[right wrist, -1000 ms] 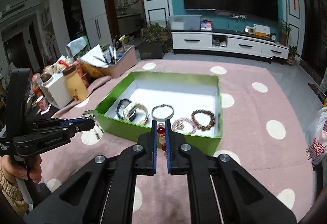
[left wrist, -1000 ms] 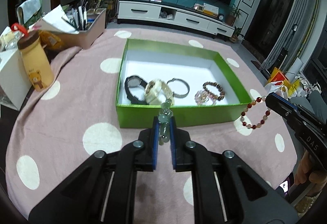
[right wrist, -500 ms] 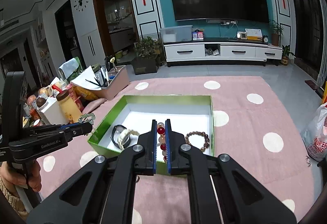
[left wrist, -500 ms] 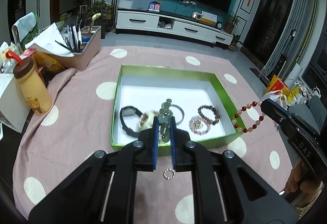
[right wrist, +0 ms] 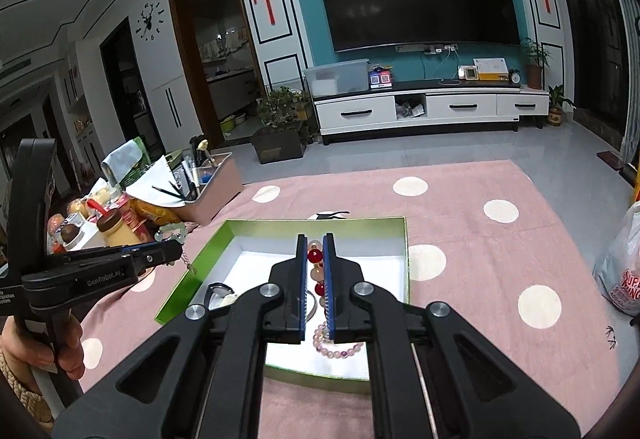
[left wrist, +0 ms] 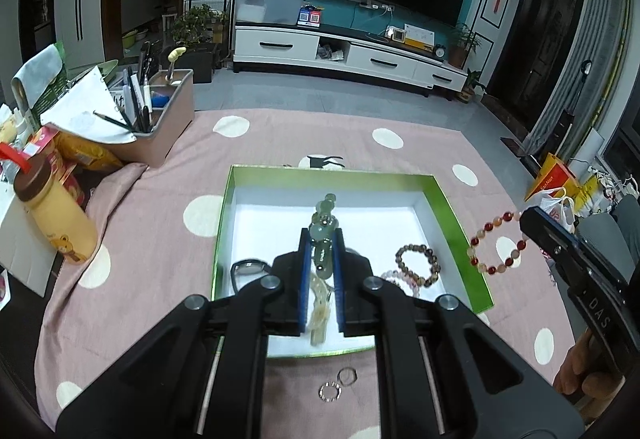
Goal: Organize jewelry
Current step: 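Carry the jade and red bead bracelets over the green box, then lower both bracelets into the box and open both tools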
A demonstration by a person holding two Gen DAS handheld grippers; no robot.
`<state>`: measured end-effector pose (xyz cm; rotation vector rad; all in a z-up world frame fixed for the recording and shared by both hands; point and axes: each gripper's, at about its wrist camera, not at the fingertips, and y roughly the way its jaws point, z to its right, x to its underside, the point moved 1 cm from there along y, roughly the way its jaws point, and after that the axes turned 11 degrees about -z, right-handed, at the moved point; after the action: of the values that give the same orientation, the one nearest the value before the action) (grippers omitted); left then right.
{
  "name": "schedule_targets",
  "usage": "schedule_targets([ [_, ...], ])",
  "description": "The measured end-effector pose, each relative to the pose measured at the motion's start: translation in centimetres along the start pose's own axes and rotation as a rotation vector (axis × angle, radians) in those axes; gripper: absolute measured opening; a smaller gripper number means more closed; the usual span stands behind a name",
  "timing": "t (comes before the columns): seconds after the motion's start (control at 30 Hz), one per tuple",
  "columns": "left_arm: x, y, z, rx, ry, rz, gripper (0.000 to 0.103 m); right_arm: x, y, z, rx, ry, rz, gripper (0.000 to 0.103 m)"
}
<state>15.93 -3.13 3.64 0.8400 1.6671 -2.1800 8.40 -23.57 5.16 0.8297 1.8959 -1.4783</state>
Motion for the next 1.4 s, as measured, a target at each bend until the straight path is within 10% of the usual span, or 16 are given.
schedule_targets([
  [1.4,-2.7,12.0,-1.1,-0.114,-0.038,-0.216,0.010,0.1,9.6,3.8,0.064,0.079,-0.191,0.007],
])
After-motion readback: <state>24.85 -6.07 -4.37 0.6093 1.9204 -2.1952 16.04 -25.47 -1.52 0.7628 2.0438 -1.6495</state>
